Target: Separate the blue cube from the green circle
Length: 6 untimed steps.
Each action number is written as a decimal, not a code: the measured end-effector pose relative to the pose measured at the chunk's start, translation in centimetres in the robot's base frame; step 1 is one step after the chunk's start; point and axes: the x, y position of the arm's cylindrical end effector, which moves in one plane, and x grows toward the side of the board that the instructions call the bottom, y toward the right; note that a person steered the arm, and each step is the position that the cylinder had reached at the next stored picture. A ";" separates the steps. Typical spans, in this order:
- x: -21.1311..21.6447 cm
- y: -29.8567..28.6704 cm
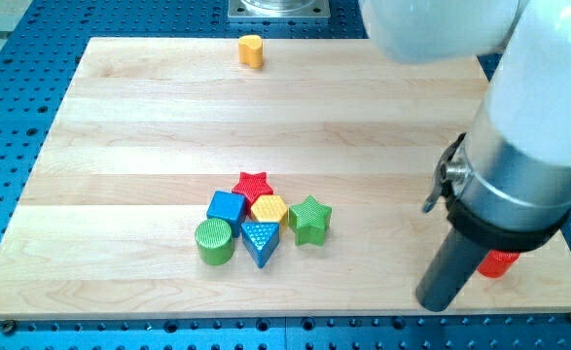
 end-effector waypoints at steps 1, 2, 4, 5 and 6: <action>0.0 -8.1; 0.0 -18.9; -6.2 -24.3; -9.4 -19.5; -10.3 -19.6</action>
